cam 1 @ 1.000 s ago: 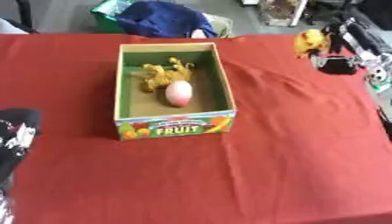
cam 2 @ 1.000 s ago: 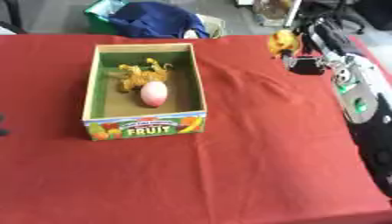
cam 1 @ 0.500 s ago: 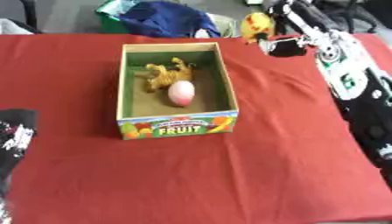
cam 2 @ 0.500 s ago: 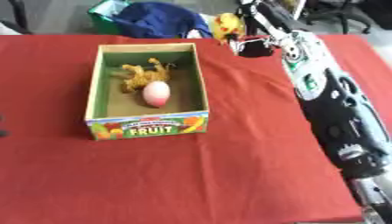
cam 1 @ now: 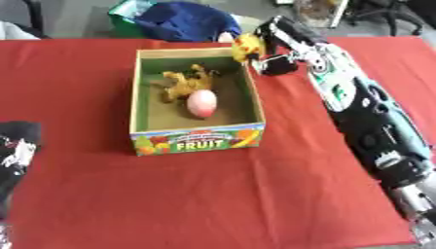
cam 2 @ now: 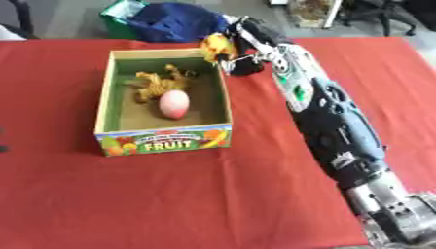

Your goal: Pick up objects on the table and place them in the box.

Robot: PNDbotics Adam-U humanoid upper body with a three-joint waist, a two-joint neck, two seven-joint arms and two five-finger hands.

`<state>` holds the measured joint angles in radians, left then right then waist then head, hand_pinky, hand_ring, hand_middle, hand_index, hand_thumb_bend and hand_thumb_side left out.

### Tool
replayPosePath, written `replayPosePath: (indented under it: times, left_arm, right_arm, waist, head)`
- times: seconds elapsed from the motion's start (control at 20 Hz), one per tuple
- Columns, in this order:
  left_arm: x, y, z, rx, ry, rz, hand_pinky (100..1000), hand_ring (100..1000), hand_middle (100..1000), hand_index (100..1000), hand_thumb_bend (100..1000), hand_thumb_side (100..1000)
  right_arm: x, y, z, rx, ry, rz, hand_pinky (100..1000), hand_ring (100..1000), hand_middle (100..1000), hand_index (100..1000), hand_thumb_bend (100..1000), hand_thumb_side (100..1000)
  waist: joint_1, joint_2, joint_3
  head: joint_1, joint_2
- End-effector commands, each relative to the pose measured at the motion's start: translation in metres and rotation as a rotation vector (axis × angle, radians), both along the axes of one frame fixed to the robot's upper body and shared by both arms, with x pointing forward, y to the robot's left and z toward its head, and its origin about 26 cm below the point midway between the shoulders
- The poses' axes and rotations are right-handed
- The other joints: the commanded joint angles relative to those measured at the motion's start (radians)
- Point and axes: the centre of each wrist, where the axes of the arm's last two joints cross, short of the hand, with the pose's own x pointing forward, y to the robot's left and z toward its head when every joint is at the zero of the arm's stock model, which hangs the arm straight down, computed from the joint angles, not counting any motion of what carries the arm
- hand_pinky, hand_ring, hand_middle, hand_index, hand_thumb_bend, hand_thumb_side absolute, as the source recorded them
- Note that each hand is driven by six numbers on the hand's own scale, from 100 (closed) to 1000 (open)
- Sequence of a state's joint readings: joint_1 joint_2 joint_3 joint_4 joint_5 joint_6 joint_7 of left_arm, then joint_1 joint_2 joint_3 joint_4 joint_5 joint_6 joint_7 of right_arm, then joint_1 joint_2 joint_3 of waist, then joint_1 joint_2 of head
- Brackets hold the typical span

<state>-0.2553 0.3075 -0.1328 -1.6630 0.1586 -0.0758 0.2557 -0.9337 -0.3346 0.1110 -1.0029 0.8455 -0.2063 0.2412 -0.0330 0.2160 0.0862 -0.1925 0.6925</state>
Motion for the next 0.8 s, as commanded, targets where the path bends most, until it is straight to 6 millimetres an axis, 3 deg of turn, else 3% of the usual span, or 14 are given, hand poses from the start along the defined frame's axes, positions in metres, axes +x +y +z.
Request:
replayPosePath:
  times: [0.05,0.25,0.4,0.65,0.8]
  left_arm:
    - [0.001,-0.001,0.009,0.005,-0.030,-0.012,559,682,511,622,551,425]
    - [0.001,-0.001,0.009,0.004,-0.029,-0.011,558,681,511,622,552,425]
    - [0.001,-0.001,0.009,0.003,-0.029,-0.013,559,681,511,622,552,425]
    - [0.000,-0.001,0.008,0.003,-0.028,-0.012,559,681,511,622,552,425]
    - [0.000,-0.001,0.008,0.003,-0.028,-0.011,559,680,511,622,552,425]
  right_arm:
    - [0.003,0.012,0.008,-0.067,-0.015,0.045,588,527,302,369,100,210]
    - [0.001,0.027,0.007,-0.145,-0.026,0.109,631,576,398,477,100,255]
    - [-0.001,0.034,0.010,-0.214,-0.055,0.151,683,642,544,633,100,312]
    - [-0.007,0.040,0.020,-0.297,-0.105,0.202,758,761,794,821,271,335]
    - [-0.011,0.039,0.027,-0.301,-0.128,0.217,764,770,817,843,280,320]
  waist:
    - [0.003,-0.015,0.001]
    - [0.003,-0.015,0.002]
    - [0.001,-0.015,0.001]
    - [-0.001,-0.016,-0.001]
    - [-0.001,-0.017,-0.003]
  head:
    - [-0.005,-0.011]
    - [-0.007,-0.009]
    - [-0.008,-0.008]
    - [-0.008,-0.008]
    - [-0.007,-0.009]
